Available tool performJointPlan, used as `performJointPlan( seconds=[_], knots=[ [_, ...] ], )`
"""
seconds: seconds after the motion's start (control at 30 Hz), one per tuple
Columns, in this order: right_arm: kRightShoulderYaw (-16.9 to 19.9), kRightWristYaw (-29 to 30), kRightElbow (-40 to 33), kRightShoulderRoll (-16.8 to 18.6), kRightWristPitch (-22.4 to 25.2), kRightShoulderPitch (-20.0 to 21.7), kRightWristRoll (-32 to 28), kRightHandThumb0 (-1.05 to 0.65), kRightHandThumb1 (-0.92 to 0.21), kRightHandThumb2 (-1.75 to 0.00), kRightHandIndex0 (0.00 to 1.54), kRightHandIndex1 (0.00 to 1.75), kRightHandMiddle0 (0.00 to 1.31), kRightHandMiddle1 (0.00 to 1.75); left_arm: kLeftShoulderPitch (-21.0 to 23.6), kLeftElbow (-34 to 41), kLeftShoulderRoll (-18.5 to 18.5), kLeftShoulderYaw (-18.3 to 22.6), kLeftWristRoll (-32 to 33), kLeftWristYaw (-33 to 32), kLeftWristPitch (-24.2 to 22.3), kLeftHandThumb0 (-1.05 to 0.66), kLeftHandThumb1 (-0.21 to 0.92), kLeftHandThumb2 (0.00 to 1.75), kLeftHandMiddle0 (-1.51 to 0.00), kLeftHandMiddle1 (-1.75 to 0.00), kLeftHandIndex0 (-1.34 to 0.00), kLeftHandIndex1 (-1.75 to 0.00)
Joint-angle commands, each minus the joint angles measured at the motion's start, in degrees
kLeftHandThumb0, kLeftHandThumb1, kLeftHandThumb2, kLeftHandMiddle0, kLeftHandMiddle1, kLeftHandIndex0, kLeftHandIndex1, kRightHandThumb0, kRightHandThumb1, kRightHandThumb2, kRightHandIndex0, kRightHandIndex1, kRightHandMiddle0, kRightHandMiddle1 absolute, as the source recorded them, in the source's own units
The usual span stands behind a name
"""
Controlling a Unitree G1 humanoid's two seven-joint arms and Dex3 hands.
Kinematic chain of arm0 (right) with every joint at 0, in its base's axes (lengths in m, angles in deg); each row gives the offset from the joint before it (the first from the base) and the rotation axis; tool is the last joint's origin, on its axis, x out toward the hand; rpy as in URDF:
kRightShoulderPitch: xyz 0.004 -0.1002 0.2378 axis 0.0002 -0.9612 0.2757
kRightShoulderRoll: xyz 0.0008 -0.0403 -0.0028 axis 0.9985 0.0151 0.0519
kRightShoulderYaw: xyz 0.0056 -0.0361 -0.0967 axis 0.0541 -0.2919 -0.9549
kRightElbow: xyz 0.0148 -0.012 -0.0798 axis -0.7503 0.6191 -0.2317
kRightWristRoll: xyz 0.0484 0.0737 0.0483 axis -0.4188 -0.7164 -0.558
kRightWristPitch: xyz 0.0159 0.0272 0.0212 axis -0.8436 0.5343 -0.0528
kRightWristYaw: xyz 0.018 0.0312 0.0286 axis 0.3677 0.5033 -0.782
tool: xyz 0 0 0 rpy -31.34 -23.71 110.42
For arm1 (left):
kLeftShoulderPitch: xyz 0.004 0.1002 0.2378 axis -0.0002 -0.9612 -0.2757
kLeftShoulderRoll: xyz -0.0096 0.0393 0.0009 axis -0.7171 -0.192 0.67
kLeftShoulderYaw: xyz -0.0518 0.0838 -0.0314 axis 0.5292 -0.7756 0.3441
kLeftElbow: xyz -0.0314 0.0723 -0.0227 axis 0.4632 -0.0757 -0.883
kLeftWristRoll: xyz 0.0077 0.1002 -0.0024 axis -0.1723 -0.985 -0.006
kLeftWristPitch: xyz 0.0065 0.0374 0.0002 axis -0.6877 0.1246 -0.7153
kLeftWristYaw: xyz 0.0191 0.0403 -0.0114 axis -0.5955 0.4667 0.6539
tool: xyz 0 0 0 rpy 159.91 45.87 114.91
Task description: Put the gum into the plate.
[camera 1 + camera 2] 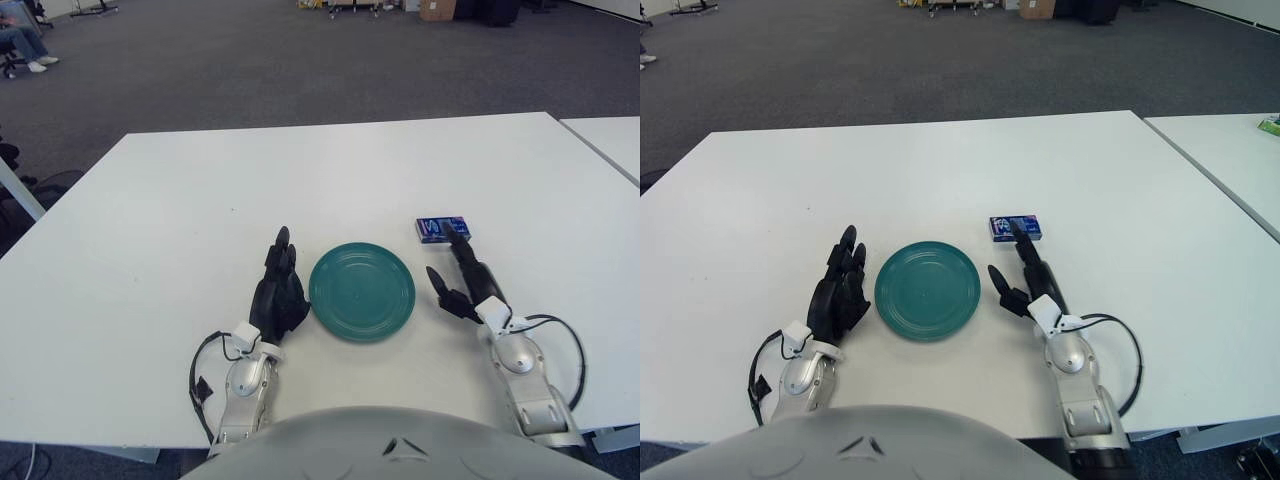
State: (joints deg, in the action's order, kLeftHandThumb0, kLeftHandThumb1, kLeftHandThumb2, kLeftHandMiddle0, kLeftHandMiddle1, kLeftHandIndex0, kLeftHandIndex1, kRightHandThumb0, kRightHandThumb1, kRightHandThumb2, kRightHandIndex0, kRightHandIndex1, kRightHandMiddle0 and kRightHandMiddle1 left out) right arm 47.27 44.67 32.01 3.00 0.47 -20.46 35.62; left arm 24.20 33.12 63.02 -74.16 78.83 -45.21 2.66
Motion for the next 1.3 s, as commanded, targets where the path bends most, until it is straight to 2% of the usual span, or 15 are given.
performJointPlan(
  seconds=[0.0, 0.27, 0.37, 0.47, 0.63, 0.8, 0.87, 1.17, 1.27],
  knots=[
    [0.4, 2.1, -6.2, -2.2, -0.4, 1.8, 6.4, -0.94, -0.92, -0.63, 0.15, 0.02, 0.01, 0.37, -0.8, -5.8, 2.4, 0.2, 0.8, -0.8, -1.5, -0.99, 0.92, 0.90, 0.00, 0.00, -0.02, -0.04],
    [-0.7, 7.9, -6.4, -6.8, -3.7, 4.1, 19.7, -0.91, -0.92, -0.49, 0.24, 0.04, 0.00, 0.64, 0.4, -7.7, 2.4, 0.4, 1.5, -0.1, -0.2, -0.98, 0.92, 0.90, 0.00, 0.00, -0.03, -0.05],
    [-1.4, 6.2, -5.9, -10.0, -3.0, 7.0, 25.3, -0.90, -0.92, -0.37, 0.28, 0.04, 0.00, 0.72, 0.8, -8.4, 2.6, 0.5, 2.0, 0.2, 0.3, -0.97, 0.92, 0.89, 0.00, 0.00, -0.03, -0.06],
    [-2.1, 4.8, -4.8, -11.4, -1.9, 9.2, 28.2, -0.88, -0.92, -0.28, 0.31, 0.04, 0.00, 0.75, 1.1, -9.0, 2.7, 0.6, 2.4, 0.5, 0.7, -0.97, 0.92, 0.88, 0.00, 0.00, -0.02, -0.07],
    [-4.2, 1.1, -1.2, -13.1, 0.9, 14.1, 32.4, -0.86, -0.92, -0.26, 0.32, 0.03, 0.00, 0.77, 1.2, -9.4, 2.8, 0.5, 3.0, 0.9, 1.3, -0.96, 0.92, 0.87, 0.00, 0.00, 0.00, -0.12],
    [-6.8, -3.2, 3.4, -14.4, 3.1, 18.8, 34.9, -0.84, -0.92, -0.32, 0.31, 0.02, 0.00, 0.79, 1.3, -9.4, 2.9, 0.5, 3.5, 1.1, 1.6, -0.96, 0.92, 0.85, 0.00, 0.00, 0.00, -0.13],
    [-7.4, -3.5, 4.4, -14.6, 3.3, 19.5, 35.1, -0.83, -0.92, -0.34, 0.31, 0.02, 0.00, 0.79, 1.3, -9.4, 2.8, 0.6, 3.7, 1.1, 1.5, -0.96, 0.92, 0.84, 0.00, 0.00, 0.00, -0.13],
    [-12.7, -3.8, 18.7, -15.2, 2.3, 26.6, 34.6, -0.82, -0.92, -0.37, 0.31, 0.01, 0.00, 0.75, 0.7, -8.2, 2.8, 0.5, 4.3, 1.5, 1.3, -0.99, 0.92, 0.84, 0.00, 0.00, 0.00, -0.13],
    [-13.9, -4.6, 20.7, -15.7, 2.0, 27.6, 34.2, -0.82, -0.92, -0.38, 0.30, 0.01, 0.00, 0.72, 0.4, -7.9, 2.8, 0.4, 4.4, 1.5, 1.1, -1.00, 0.92, 0.84, 0.00, 0.00, 0.00, -0.14]
  ],
)
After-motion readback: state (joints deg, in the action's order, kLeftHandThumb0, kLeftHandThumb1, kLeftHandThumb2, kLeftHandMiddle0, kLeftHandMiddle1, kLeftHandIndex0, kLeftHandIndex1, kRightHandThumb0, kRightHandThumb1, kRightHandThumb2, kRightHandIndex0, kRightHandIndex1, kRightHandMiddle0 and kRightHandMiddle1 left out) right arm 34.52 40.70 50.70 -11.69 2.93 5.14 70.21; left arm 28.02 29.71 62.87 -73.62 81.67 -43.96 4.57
